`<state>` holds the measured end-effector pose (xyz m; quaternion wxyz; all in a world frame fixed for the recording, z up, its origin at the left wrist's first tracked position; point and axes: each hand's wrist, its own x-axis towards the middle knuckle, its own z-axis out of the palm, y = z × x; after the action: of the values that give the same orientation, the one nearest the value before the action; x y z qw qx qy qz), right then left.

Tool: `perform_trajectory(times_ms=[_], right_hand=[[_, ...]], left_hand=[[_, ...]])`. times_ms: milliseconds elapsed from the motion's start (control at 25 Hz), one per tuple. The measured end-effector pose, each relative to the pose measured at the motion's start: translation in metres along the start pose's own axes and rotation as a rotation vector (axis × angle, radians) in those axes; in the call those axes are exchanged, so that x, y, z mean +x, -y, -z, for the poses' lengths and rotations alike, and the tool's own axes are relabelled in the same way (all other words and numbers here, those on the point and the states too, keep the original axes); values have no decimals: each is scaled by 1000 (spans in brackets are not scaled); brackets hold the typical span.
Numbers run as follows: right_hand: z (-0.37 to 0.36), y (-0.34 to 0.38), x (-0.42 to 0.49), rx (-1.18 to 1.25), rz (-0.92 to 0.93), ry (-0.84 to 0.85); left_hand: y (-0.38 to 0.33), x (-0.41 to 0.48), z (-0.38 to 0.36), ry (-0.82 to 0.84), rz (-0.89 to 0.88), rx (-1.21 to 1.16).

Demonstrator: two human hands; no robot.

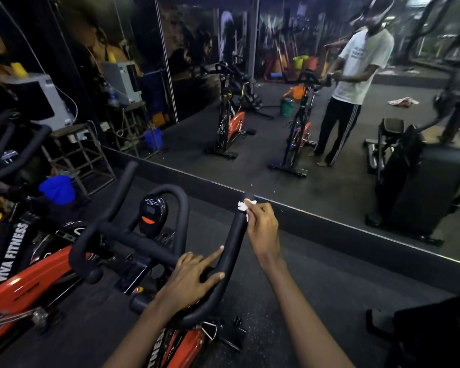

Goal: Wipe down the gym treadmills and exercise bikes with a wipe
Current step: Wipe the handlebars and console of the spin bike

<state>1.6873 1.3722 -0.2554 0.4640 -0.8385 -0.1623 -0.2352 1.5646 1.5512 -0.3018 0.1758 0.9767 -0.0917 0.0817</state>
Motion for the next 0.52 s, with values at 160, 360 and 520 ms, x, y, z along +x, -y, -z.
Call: perform_trajectory(times_ms=[160, 360, 520], right_hand=[[-3, -5, 9, -70, 99, 21], [-3, 0, 31, -108, 115, -7], [-11, 5, 30, -164, 72, -6]], left_hand=[[0, -1, -5, -63, -10, -4], [4, -5, -6, -42, -28, 19], [9, -10, -1, -18, -47, -17]])
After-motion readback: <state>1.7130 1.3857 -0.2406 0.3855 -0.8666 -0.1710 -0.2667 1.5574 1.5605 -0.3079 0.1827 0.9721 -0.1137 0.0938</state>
